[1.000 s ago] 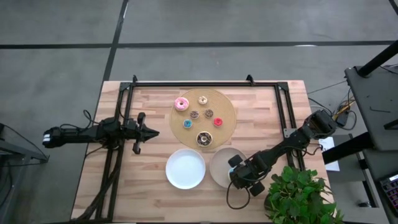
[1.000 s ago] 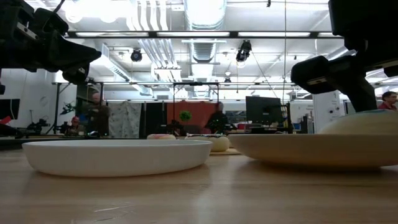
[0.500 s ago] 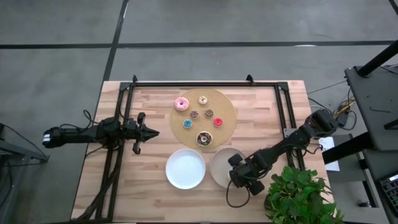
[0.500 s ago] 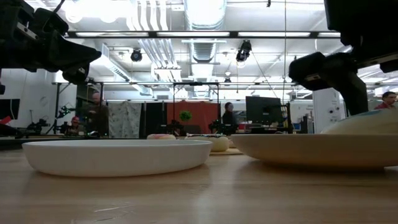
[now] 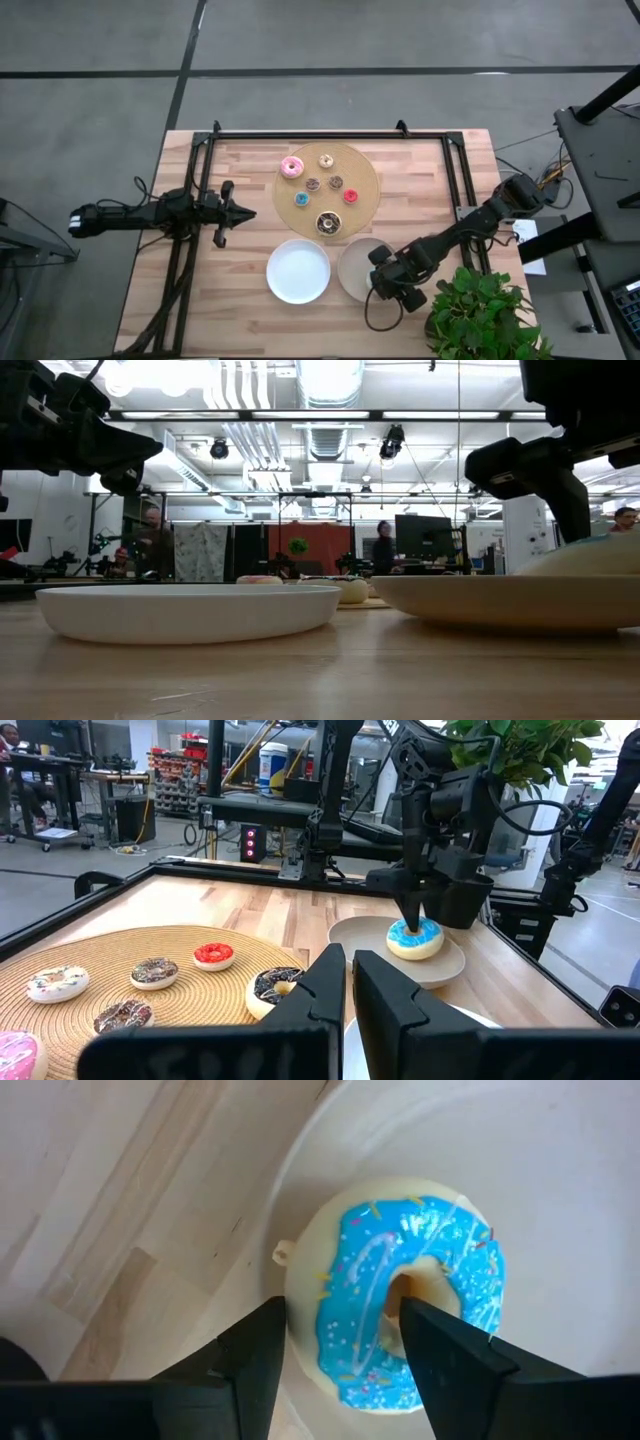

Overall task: Pick & Place donuts
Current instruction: Put the big blue donut on the brown plate, then put the small red donut on the white plate

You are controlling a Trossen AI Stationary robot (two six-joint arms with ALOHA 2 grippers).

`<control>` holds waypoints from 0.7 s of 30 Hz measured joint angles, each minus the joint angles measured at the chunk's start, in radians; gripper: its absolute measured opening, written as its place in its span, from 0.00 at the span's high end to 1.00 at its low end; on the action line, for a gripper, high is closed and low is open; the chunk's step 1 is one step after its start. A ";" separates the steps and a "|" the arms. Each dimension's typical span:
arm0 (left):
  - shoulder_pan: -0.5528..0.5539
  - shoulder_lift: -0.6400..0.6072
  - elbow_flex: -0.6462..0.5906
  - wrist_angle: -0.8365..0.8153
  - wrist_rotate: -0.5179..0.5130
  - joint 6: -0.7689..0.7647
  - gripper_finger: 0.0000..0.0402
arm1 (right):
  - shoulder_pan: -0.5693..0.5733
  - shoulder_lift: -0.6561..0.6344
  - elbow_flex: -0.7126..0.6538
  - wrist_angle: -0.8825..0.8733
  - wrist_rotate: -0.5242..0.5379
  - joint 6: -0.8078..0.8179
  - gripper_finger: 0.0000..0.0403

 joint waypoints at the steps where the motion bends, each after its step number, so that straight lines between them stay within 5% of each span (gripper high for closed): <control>1: 0.000 0.000 0.000 0.000 0.000 0.000 1.00 | 0.000 -0.002 0.000 -0.001 -0.002 -0.001 0.53; 21: 0.000 0.000 0.000 -0.001 0.000 0.000 1.00 | -0.008 -0.090 0.032 0.000 -0.019 -0.003 0.53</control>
